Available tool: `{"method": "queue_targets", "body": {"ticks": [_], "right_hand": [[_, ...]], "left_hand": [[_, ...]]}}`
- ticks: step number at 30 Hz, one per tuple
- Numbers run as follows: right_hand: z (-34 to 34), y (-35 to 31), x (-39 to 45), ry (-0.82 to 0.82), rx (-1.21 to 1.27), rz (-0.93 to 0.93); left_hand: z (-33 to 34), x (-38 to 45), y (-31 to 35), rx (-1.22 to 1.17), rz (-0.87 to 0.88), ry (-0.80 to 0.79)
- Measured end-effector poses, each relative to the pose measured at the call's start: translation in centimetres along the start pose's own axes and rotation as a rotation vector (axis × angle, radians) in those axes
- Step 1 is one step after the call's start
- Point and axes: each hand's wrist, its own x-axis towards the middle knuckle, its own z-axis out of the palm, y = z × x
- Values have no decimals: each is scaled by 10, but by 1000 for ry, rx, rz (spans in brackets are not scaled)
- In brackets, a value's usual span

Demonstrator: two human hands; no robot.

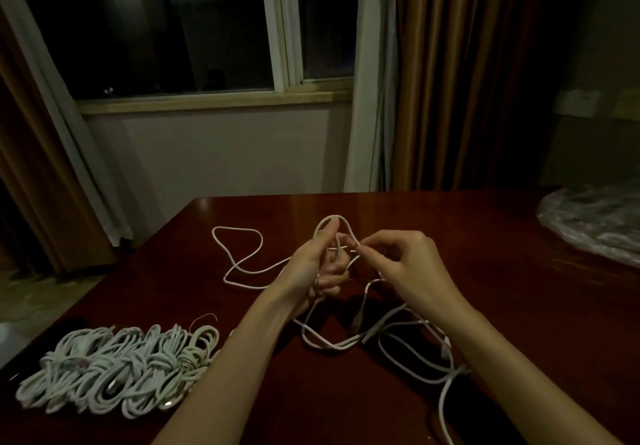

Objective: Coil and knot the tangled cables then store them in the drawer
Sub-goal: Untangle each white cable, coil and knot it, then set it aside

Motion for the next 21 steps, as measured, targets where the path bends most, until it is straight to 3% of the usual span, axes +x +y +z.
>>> {"method": "queue_targets", "body": {"ticks": [5,10,16,21], "right_hand": [[7,-3,-1,13,-242,-96],[9,0,-5,-70,-263,-88],[17,3,-10,-42,-264,-121],[18,9,-9,-162,-256,-95]], "left_hand": [[0,6,-6,22,23,75],[-6,7,-6,-7,55,86],[0,4,-1,-445,25,-8],[-2,5,-1,-485,58,134]]}}
